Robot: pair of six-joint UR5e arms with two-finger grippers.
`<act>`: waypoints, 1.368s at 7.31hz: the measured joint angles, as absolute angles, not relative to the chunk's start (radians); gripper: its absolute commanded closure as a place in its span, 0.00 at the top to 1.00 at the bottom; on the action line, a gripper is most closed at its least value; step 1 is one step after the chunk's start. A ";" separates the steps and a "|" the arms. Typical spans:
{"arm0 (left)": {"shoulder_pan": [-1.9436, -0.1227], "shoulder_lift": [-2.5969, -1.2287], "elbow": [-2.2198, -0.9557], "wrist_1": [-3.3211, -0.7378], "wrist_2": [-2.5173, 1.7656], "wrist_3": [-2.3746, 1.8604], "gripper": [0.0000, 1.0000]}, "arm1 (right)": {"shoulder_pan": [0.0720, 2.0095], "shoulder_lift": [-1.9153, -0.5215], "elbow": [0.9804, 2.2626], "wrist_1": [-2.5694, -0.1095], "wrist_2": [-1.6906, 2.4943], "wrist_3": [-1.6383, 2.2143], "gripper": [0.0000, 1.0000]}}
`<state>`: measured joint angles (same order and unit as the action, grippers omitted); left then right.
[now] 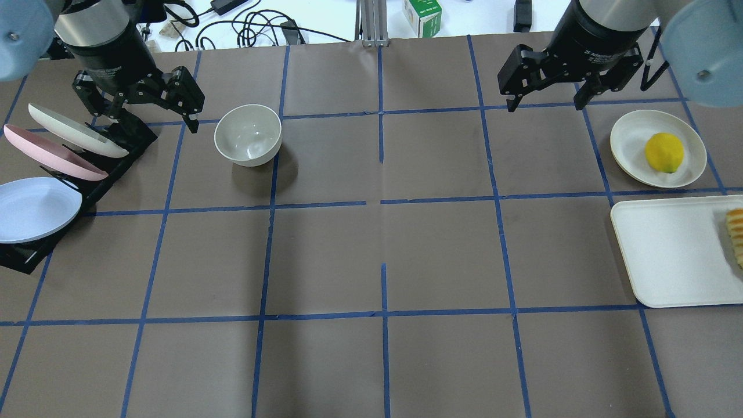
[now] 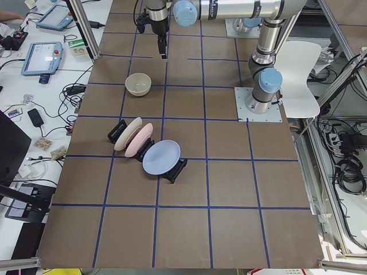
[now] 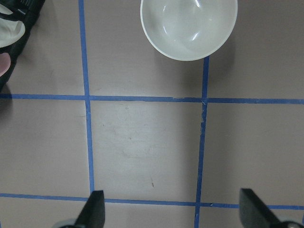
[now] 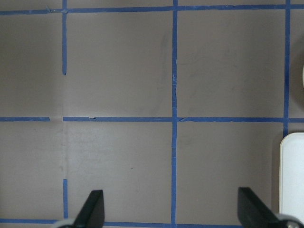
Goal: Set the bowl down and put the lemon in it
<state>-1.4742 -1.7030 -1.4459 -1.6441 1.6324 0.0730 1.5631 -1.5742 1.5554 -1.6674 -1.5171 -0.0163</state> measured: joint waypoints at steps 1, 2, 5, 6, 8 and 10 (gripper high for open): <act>-1.475 -1.701 -1.445 -1.644 1.633 0.074 1.00 | 1.563 -1.574 1.555 -1.667 -1.519 -0.018 1.00; -1.475 -1.700 -1.445 -1.644 1.636 0.075 1.00 | 1.563 -1.574 1.555 -1.667 -1.520 -0.018 1.00; -1.475 -1.712 -1.446 -1.644 1.636 0.078 1.00 | 1.564 -1.576 1.555 -1.668 -1.517 -0.012 1.00; -1.475 -1.714 -1.447 -1.644 1.635 0.081 1.00 | 1.564 -1.574 1.551 -1.671 -1.512 0.006 1.00; -1.476 -1.710 -1.449 -1.646 1.634 0.085 1.00 | 1.526 -1.566 1.546 -1.680 -1.520 0.030 1.00; -1.476 -1.699 -1.454 -1.679 1.632 0.088 1.00 | 1.388 -1.570 1.546 -1.670 -1.528 -0.006 1.00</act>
<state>-1.4757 -1.6991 -1.4542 -1.6795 1.6320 0.0877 1.3877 -1.5700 1.5457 -1.6700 -1.5282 -0.0062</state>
